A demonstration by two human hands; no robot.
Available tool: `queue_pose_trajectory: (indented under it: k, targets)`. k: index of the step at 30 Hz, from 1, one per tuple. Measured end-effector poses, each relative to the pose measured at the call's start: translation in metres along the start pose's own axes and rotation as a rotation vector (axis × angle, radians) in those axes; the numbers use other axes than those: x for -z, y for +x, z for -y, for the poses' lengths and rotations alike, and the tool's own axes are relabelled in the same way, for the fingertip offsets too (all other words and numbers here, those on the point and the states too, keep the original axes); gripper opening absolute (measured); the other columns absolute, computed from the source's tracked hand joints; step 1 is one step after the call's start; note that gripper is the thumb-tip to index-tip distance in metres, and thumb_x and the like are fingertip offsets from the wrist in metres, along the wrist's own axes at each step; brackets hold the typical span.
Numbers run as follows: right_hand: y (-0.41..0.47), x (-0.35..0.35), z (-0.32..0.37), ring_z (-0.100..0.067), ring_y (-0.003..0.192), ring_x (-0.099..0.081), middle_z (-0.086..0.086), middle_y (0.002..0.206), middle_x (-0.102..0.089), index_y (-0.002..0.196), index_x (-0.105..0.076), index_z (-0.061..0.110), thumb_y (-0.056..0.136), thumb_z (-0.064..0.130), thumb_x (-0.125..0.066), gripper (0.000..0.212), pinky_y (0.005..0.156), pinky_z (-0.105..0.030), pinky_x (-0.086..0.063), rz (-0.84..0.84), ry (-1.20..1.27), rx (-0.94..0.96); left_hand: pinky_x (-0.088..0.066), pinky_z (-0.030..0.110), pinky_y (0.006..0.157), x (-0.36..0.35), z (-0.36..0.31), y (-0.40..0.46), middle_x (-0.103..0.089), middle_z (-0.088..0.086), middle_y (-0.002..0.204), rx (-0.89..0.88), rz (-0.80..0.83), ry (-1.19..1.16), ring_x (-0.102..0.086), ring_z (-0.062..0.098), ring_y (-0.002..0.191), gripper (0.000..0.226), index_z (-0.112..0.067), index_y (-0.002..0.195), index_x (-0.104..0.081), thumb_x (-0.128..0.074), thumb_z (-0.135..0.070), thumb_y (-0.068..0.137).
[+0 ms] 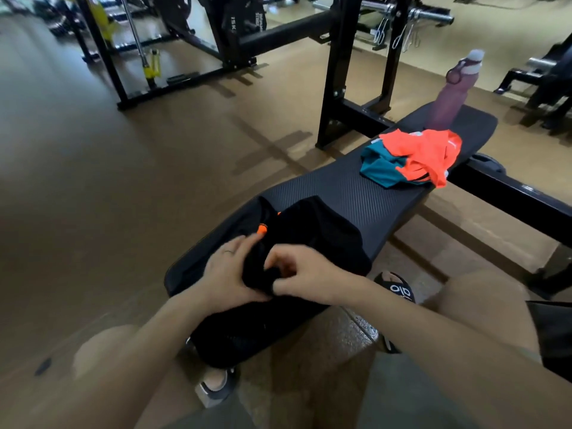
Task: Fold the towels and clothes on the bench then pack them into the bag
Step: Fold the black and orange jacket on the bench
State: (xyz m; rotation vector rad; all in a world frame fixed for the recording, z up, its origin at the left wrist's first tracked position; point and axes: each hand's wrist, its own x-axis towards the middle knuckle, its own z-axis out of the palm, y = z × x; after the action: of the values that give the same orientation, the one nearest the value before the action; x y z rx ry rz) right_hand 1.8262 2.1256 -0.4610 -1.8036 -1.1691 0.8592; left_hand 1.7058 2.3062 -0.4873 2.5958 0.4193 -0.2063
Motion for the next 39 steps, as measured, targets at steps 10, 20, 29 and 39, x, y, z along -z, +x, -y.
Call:
queue_pose_trajectory:
  k: [10,20,29,39]
  targets:
    - [-0.044,0.041,-0.061,-0.017,0.061,-0.039,-0.001,0.077,-0.047,0.079,-0.04,0.02,0.078,0.004,-0.057,0.024,0.052,-0.03,-0.029,0.205,-0.524,-0.395,-0.043,0.03,0.064,0.008,0.01,-0.03,-0.056,-0.006,0.087,-0.298,-0.085,0.613,-0.061,0.018,0.074,0.045,-0.024,0.1,-0.066,-0.072,-0.021,0.056]
    - [-0.025,0.015,-0.064,-0.028,0.135,-0.026,-0.003,0.147,-0.027,0.153,-0.022,0.036,0.084,0.032,-0.064,0.081,0.108,-0.044,-0.038,0.22,-0.648,-0.273,-0.048,0.028,0.085,0.011,-0.007,-0.087,-0.056,-0.01,0.109,-0.173,0.478,0.555,-0.06,0.015,0.096,0.036,-0.023,0.095,-0.065,-0.059,-0.054,0.077]
    - [-0.031,-0.007,-0.063,-0.014,0.074,-0.044,0.003,0.08,-0.047,0.069,-0.048,0.018,0.074,-0.003,-0.05,0.021,0.062,-0.028,-0.039,-0.03,-0.558,-0.01,-0.023,0.047,0.123,-0.003,-0.003,-0.05,-0.017,0.002,0.165,0.021,0.056,0.367,-0.022,0.026,0.151,0.103,-0.043,0.158,-0.004,-0.063,-0.07,0.079]
    - [-0.05,0.057,-0.069,-0.014,0.071,-0.059,0.0,0.079,-0.064,0.073,-0.058,0.019,0.081,0.015,-0.062,0.01,0.057,-0.024,-0.042,-0.008,-0.494,-0.4,-0.049,0.034,0.068,0.021,0.011,-0.064,-0.059,-0.006,0.083,0.203,0.555,0.261,-0.057,0.016,0.072,0.022,-0.026,0.077,-0.049,-0.06,-0.044,0.083]
